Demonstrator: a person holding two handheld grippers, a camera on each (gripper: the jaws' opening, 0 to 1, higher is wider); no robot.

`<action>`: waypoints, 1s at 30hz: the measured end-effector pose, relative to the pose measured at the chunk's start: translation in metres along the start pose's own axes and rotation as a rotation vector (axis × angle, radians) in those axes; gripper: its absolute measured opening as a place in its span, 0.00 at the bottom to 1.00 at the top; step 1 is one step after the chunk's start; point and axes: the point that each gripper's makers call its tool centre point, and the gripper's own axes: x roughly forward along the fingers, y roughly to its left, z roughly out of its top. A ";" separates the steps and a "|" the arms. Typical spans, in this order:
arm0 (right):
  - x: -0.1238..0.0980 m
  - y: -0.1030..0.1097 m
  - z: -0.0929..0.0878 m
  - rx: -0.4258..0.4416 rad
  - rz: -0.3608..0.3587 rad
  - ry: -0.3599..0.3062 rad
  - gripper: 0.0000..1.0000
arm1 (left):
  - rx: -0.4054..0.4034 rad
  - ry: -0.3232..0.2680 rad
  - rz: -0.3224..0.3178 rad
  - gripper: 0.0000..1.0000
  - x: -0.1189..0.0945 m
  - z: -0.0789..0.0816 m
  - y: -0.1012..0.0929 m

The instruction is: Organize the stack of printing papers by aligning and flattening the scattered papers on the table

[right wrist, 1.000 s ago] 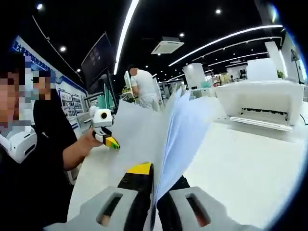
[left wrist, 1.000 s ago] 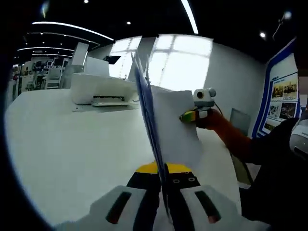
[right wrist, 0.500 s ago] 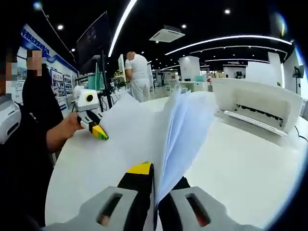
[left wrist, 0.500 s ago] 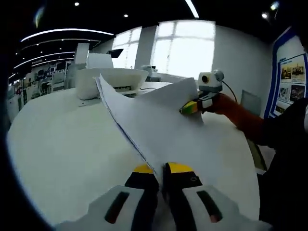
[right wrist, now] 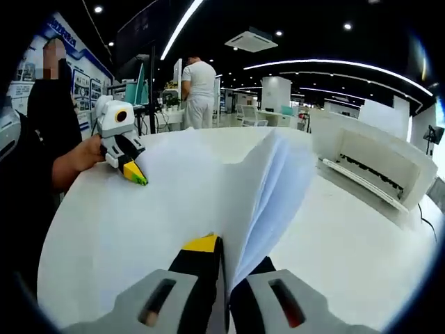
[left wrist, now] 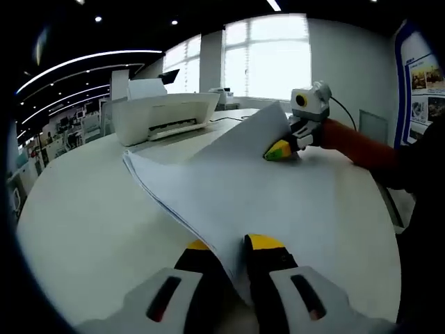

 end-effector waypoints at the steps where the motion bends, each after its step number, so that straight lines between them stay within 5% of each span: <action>1: 0.001 0.000 -0.001 -0.008 -0.005 0.006 0.00 | 0.009 -0.002 0.008 0.18 0.000 0.000 0.001; 7: 0.007 -0.001 -0.010 -0.054 -0.008 0.035 0.00 | 0.114 -0.025 0.089 0.25 -0.005 0.005 0.010; 30: 0.007 0.003 -0.008 -0.165 0.049 0.025 0.00 | 0.077 -0.154 0.195 0.31 -0.039 0.029 0.042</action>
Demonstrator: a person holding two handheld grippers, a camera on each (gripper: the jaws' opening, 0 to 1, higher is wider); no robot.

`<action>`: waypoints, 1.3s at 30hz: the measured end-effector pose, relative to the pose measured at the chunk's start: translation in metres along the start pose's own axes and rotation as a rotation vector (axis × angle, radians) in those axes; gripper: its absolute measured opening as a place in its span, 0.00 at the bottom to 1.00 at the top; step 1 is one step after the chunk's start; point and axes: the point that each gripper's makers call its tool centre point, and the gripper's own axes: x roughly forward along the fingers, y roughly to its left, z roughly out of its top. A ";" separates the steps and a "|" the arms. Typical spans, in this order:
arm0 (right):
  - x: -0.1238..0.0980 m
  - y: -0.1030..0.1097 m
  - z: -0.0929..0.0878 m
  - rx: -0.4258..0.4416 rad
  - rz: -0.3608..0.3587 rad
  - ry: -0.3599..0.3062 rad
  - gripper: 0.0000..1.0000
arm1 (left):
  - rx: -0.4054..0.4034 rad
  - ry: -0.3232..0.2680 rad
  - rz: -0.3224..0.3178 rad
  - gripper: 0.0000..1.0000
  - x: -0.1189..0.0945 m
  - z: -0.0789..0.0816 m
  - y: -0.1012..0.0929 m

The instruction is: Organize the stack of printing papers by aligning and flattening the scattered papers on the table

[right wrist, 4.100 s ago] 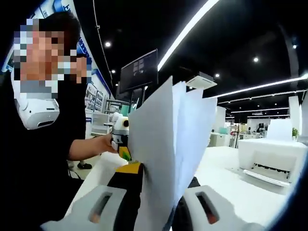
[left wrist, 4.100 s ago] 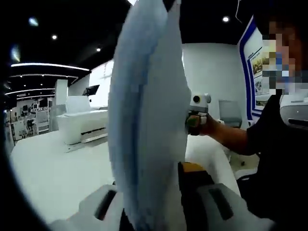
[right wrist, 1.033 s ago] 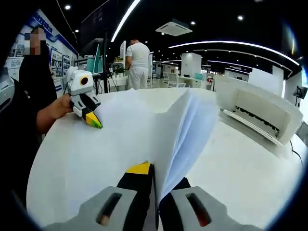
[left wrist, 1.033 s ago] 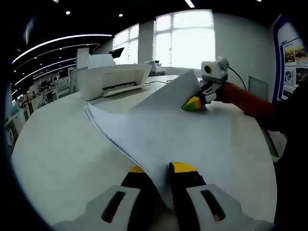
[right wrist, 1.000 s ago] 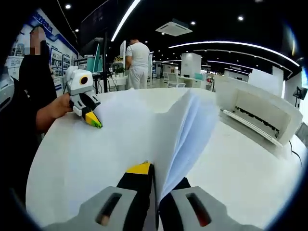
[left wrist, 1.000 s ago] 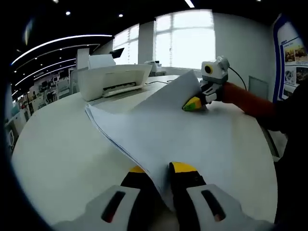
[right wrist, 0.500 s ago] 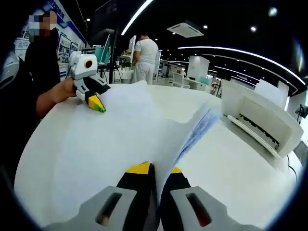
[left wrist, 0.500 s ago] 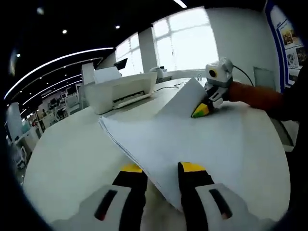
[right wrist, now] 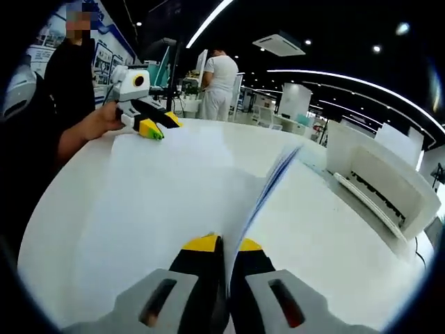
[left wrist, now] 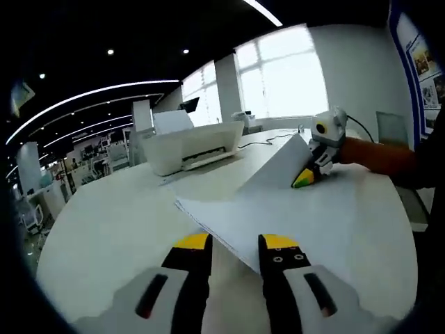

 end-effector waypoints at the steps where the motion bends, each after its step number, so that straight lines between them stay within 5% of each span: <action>1: 0.000 0.000 0.000 -0.001 0.003 -0.001 0.00 | 0.010 -0.023 0.018 0.31 -0.002 0.005 0.004; 5: 0.000 0.000 0.000 0.007 0.006 -0.004 0.00 | -0.005 -0.062 0.033 0.31 -0.008 0.011 0.013; 16: -0.001 -0.001 0.000 0.020 0.007 -0.009 0.00 | 0.075 0.062 -0.031 0.34 0.016 -0.014 -0.007; 19: -0.001 -0.001 -0.001 0.026 0.007 -0.011 0.00 | 0.144 0.142 -0.030 0.33 0.021 -0.031 -0.009; 20: -0.001 -0.001 -0.001 0.025 0.006 -0.011 0.00 | 0.154 0.107 -0.039 0.29 0.025 -0.027 -0.013; 24: -0.002 -0.001 -0.001 0.031 0.001 -0.014 0.00 | 0.155 0.136 -0.098 0.09 0.026 -0.033 -0.031; 25: -0.002 -0.001 -0.001 0.031 -0.002 -0.016 0.01 | 0.206 0.143 -0.098 0.09 0.026 -0.032 -0.033; 39: -0.012 -0.027 -0.004 0.021 -0.112 -0.021 0.30 | 0.130 0.119 -0.075 0.21 0.021 -0.027 -0.035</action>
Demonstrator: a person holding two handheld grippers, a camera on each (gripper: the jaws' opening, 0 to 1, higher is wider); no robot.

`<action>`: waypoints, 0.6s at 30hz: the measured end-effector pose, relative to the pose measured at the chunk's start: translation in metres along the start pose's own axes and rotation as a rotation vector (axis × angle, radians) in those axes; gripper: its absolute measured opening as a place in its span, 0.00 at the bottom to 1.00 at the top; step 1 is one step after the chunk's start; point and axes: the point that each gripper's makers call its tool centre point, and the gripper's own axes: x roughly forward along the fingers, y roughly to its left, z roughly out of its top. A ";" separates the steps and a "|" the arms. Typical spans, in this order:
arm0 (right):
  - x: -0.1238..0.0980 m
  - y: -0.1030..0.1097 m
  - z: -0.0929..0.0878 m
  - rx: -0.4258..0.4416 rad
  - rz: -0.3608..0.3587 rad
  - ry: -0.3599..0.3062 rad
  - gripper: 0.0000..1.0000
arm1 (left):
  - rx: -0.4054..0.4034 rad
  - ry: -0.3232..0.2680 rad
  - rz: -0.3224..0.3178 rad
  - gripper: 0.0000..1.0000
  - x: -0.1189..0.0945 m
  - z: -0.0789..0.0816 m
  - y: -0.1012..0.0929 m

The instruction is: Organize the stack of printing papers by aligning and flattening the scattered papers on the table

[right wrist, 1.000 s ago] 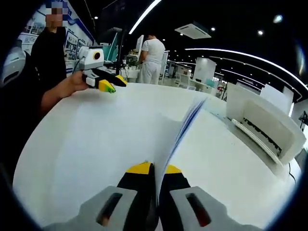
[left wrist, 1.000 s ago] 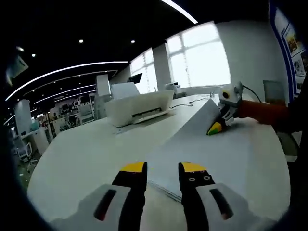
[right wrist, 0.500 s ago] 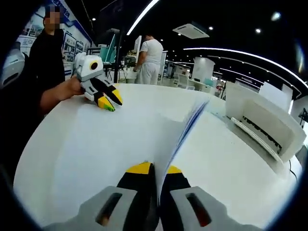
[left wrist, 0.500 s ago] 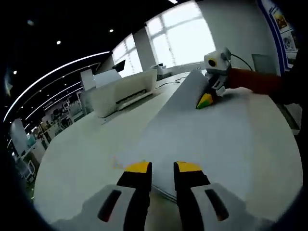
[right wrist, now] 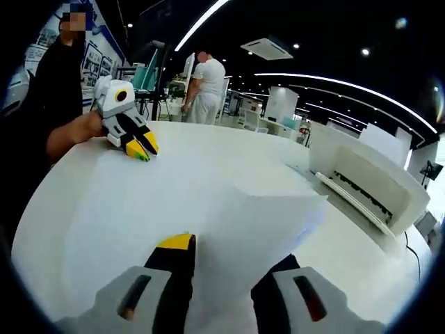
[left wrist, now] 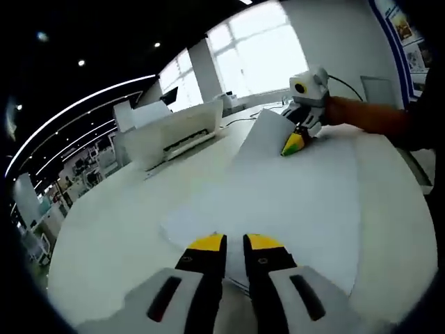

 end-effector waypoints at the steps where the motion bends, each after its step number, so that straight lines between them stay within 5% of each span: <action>1: -0.001 -0.001 0.000 0.004 -0.005 0.000 0.30 | -0.006 -0.002 -0.002 0.23 0.000 0.000 0.000; 11: -0.017 -0.013 0.000 0.086 -0.020 -0.019 0.35 | -0.042 -0.006 -0.007 0.26 -0.002 0.000 0.000; 18: -0.033 -0.041 -0.007 0.079 -0.145 0.003 0.36 | -0.041 -0.003 0.002 0.26 -0.003 0.000 0.000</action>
